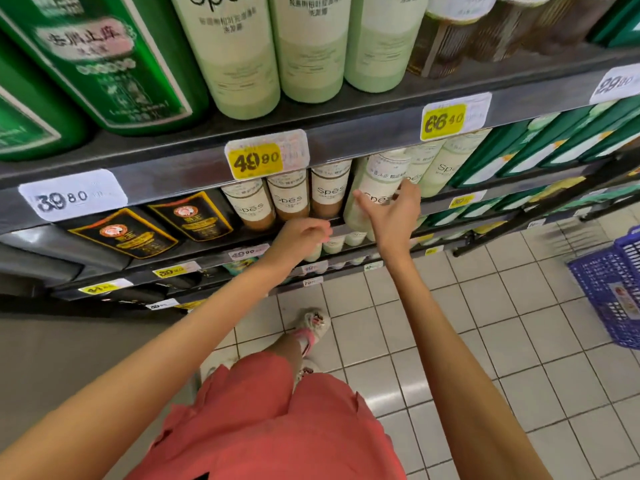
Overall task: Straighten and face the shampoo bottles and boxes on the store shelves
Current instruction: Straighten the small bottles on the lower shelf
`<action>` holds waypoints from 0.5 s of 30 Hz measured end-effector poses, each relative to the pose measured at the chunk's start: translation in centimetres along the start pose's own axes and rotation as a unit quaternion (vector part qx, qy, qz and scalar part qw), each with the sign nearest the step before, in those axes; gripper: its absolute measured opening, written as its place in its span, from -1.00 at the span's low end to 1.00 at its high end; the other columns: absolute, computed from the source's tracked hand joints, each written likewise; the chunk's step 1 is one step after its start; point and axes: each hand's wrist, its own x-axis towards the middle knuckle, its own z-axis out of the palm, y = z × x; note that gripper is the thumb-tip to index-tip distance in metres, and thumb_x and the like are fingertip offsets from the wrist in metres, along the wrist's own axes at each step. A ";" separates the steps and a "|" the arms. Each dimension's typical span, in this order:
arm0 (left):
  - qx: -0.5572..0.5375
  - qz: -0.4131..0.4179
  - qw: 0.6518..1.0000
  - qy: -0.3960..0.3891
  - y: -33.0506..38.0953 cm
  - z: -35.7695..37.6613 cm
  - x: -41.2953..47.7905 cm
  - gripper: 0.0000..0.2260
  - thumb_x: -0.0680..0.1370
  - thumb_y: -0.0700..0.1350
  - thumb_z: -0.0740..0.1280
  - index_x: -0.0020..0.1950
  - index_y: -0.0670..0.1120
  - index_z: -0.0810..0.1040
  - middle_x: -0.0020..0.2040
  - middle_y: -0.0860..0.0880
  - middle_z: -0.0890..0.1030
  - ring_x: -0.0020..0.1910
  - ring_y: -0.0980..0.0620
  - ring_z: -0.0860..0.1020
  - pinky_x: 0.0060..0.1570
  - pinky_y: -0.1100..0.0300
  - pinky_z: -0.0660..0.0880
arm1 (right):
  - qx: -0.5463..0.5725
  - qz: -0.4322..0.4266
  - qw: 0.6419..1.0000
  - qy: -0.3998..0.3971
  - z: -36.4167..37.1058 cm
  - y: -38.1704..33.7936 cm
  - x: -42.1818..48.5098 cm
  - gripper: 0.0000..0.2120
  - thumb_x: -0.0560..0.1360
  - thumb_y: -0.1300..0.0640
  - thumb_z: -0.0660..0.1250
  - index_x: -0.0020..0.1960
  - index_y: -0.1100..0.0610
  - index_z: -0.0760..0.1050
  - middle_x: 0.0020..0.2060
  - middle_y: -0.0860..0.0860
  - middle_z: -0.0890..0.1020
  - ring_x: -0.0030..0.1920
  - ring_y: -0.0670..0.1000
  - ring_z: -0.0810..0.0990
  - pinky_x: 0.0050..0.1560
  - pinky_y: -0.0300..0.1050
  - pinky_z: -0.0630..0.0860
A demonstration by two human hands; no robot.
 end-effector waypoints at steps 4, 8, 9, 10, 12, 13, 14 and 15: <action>-0.027 -0.004 1.000 0.007 -0.2 -0.5 0.0 -0.80 0.56 -0.22 0.25 0.17 -0.13 0.53 0.21 -0.12 0.56 0.24 0.00 0.49 0.32 0.11 0.37 | 0.010 -0.011 1.000 0.006 1.2 0.1 0.7 -0.38 0.28 0.11 0.57 0.16 0.42 0.42 0.07 0.28 0.45 0.13 0.18 0.42 0.20 -0.20 0.29; -0.014 -0.019 1.000 -0.001 0.1 -1.1 0.5 -0.74 0.57 -0.21 0.25 0.25 -0.21 0.49 0.19 -0.16 0.57 0.22 -0.02 0.51 0.23 0.18 0.40 | 0.033 -0.020 0.999 0.004 2.3 0.8 0.7 -0.32 0.28 0.19 0.57 0.24 0.44 0.34 0.14 0.29 0.39 0.19 0.15 0.37 0.22 -0.39 0.17; -0.010 -0.023 1.000 -0.001 0.0 -1.3 0.6 -0.73 0.57 -0.20 0.24 0.25 -0.21 0.49 0.19 -0.17 0.57 0.21 -0.02 0.52 0.24 0.17 0.40 | 0.038 -0.021 0.999 0.005 2.5 1.0 0.7 -0.31 0.28 0.20 0.57 0.26 0.45 0.32 0.15 0.29 0.38 0.18 0.13 0.36 0.23 -0.41 0.16; -0.012 -0.027 1.000 0.000 -0.1 -1.4 0.6 -0.73 0.57 -0.20 0.24 0.25 -0.22 0.49 0.18 -0.18 0.57 0.20 -0.02 0.52 0.25 0.17 0.40 | 0.046 -0.023 0.999 0.006 2.6 1.0 0.7 -0.30 0.29 0.21 0.56 0.27 0.44 0.31 0.15 0.28 0.38 0.17 0.07 0.35 0.23 -0.44 0.16; -0.021 -0.036 0.999 0.007 -0.4 -1.5 0.6 -0.72 0.57 -0.18 0.24 0.26 -0.22 0.48 0.18 -0.19 0.57 0.19 -0.02 0.53 0.27 0.14 0.39 | 0.063 -0.032 0.997 0.011 2.8 1.1 0.8 -0.30 0.30 0.24 0.56 0.29 0.42 0.28 0.13 0.20 0.37 0.15 -0.01 0.34 0.24 -0.49 0.19; -0.023 -0.041 0.999 0.009 -0.5 -1.6 0.6 -0.72 0.57 -0.18 0.24 0.26 -0.22 0.48 0.18 -0.19 0.57 0.19 -0.03 0.53 0.30 0.11 0.38 | 0.069 -0.036 0.997 0.014 2.9 1.1 0.8 -0.30 0.29 0.25 0.56 0.29 0.41 0.28 0.12 0.15 0.36 0.16 -0.01 0.35 0.24 -0.49 0.21; -0.022 -0.045 0.999 0.010 -0.6 -1.6 0.7 -0.72 0.58 -0.17 0.23 0.26 -0.22 0.48 0.19 -0.18 0.57 0.19 -0.02 0.53 0.32 0.09 0.37 | 0.070 -0.039 0.997 0.019 2.9 1.0 0.8 -0.30 0.29 0.26 0.56 0.29 0.41 0.28 0.12 0.12 0.36 0.16 0.01 0.37 0.25 -0.47 0.23; -0.020 -0.047 0.999 0.010 -0.7 -1.5 0.7 -0.73 0.58 -0.17 0.23 0.26 -0.21 0.48 0.18 -0.17 0.57 0.18 -0.01 0.53 0.32 0.09 0.36 | 0.061 -0.040 0.997 0.026 3.0 0.9 0.7 -0.29 0.29 0.25 0.56 0.30 0.40 0.29 0.12 0.13 0.37 0.16 0.03 0.38 0.27 -0.42 0.25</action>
